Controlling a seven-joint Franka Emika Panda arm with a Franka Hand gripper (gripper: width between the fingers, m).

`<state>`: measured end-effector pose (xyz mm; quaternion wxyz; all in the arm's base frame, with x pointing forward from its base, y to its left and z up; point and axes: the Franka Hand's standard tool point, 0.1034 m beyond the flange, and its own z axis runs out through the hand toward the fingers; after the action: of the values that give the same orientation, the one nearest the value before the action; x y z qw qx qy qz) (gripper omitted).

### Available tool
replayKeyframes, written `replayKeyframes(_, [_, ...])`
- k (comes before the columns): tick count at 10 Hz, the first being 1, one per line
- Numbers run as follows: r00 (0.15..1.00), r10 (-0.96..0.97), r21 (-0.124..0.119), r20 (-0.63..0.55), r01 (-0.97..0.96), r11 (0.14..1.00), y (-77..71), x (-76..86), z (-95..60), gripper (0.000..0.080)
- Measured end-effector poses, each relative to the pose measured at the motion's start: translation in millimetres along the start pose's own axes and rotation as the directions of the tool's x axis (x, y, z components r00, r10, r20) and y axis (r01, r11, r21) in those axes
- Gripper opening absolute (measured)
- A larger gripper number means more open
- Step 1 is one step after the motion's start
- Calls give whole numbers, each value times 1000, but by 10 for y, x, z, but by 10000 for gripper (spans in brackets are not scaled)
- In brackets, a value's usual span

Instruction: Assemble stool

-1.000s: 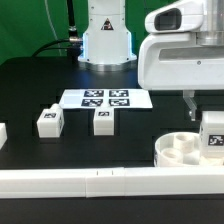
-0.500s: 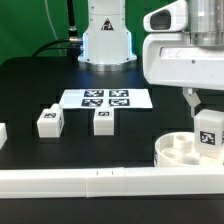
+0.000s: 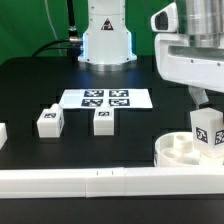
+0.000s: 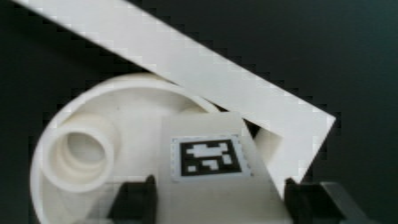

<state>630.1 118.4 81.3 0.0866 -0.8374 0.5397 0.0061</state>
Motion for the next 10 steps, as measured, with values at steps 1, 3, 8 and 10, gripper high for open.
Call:
replayKeyframes(1, [998, 68, 6, 2, -68, 998, -4, -2, 1, 340])
replayKeyframes(3, [953, 301, 33, 35, -302, 953, -12, 11, 5, 340])
replayKeyframes(8, [717, 688, 20, 109, -694, 720, -52, -3, 6, 340])
replayKeyframes(10, [661, 741, 9, 122, -747, 665, -49, 6, 4, 340])
